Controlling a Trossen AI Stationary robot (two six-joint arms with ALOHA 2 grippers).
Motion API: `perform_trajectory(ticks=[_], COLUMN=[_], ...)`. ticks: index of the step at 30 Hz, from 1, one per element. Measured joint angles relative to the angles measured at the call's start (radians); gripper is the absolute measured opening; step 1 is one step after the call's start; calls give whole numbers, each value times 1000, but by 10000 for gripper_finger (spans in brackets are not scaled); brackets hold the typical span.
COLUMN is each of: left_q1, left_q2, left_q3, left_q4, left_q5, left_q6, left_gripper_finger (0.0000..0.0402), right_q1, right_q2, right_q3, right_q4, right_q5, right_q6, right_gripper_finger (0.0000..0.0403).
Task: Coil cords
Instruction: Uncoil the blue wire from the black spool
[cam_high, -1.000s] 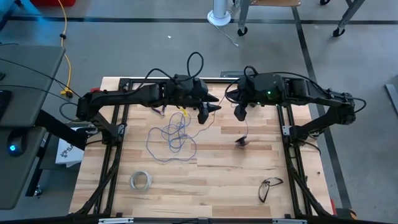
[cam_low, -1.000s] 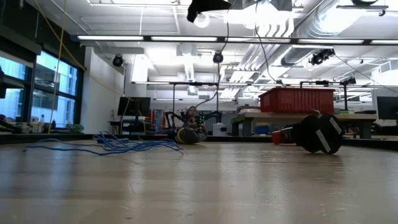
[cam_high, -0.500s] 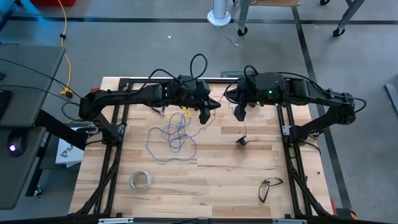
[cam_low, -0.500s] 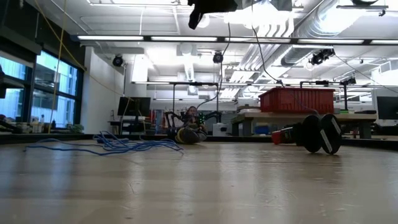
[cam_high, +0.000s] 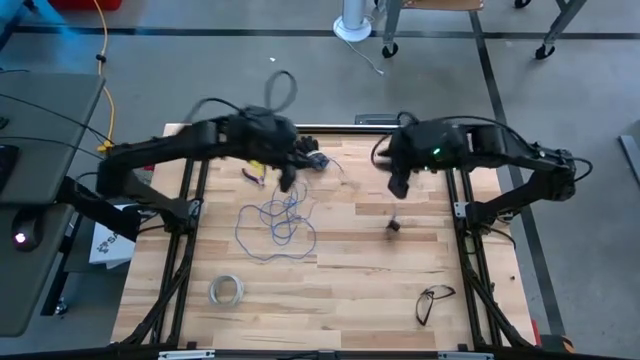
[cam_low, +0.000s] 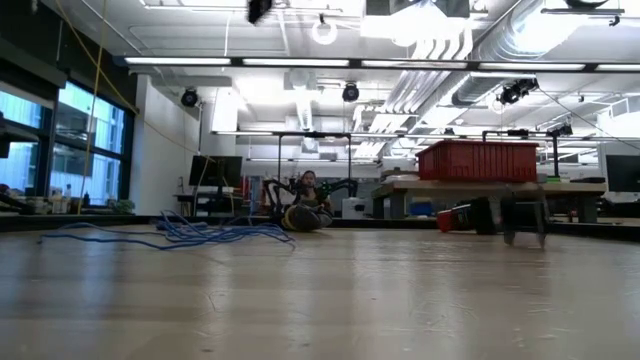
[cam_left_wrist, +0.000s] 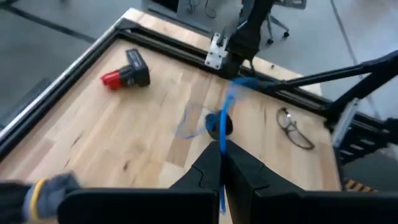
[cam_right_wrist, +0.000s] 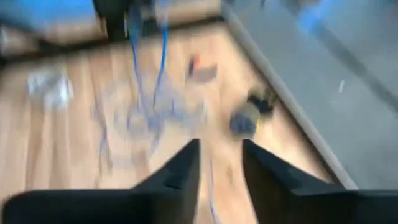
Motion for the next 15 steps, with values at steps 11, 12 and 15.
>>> perform_trajectory(ticks=[11,12,15], left_q1=[41,42,42], left_q2=[-166,-165,-154], left_q3=[3,3,1], left_q4=[-187,-194,-205], left_q5=[-28,-29,-38], left_q6=[-33,-33,-33], left_gripper_finger=[1,1,0], right_q1=[34,42,71], right_q2=[-41,-51,-41], right_q3=[-343,-408,-584], right_q4=[-94,-23,154], right_q5=[-84,-105,-140], right_q6=[187,201,212], right_gripper_finger=[215,214,211])
